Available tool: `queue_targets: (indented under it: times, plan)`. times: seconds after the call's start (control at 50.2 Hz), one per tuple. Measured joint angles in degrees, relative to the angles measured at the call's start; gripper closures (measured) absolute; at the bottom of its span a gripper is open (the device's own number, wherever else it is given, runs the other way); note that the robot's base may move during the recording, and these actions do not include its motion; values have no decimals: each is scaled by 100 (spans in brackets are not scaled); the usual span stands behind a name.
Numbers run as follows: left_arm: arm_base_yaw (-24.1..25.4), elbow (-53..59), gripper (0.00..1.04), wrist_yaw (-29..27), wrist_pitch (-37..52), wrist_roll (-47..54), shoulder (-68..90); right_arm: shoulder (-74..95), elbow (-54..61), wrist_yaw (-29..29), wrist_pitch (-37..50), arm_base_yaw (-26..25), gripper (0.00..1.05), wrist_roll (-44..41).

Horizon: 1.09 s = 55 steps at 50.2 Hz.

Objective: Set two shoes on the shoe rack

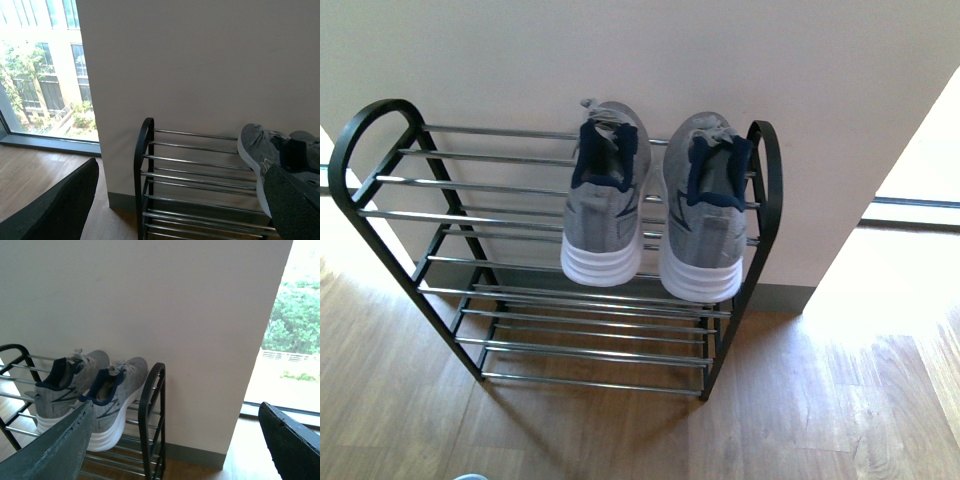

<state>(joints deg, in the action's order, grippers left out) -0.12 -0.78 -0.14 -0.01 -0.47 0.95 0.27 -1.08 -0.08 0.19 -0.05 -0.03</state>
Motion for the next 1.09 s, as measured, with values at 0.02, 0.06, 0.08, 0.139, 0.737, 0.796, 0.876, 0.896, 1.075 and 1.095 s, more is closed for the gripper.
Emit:
queue_targets:
  times: [0.02, 0.06, 0.08, 0.139, 0.737, 0.796, 0.876, 0.896, 1.075, 1.095]
  plan:
    - [0, 0, 9, 0, 0, 0, 0, 2, 0, 0, 0, 0, 9, 0]
    - [0, 0, 9, 0, -2, 0, 0, 0, 0, 0, 0, 0, 9, 0]
    - [0, -2, 9, 0, 0, 0, 0, 0, 0, 0, 0, 0, 9, 0]
    - [0, 0, 9, 0, -2, 0, 0, 2, 0, 0, 0, 0, 9, 0]
    - [2, -2, 9, 15, -2, 4, 0, 0, 0, 20, -11, 2, 9, 2]
    - [2, -2, 9, 15, 0, 4, 0, 0, 0, 22, -11, 2, 9, 2]
    - [2, -2, 9, 22, -2, 4, 0, 0, 0, 31, -11, 4, 9, 2]
    - [2, -2, 9, 22, 0, 4, 0, -2, 0, 28, -11, 4, 9, 2]
    - [2, -2, 9, 20, 0, 4, 0, -2, 0, 24, -11, 4, 9, 2]
    - [2, -2, 9, 17, -2, 4, 0, -2, 0, 24, -11, 4, 9, 2]
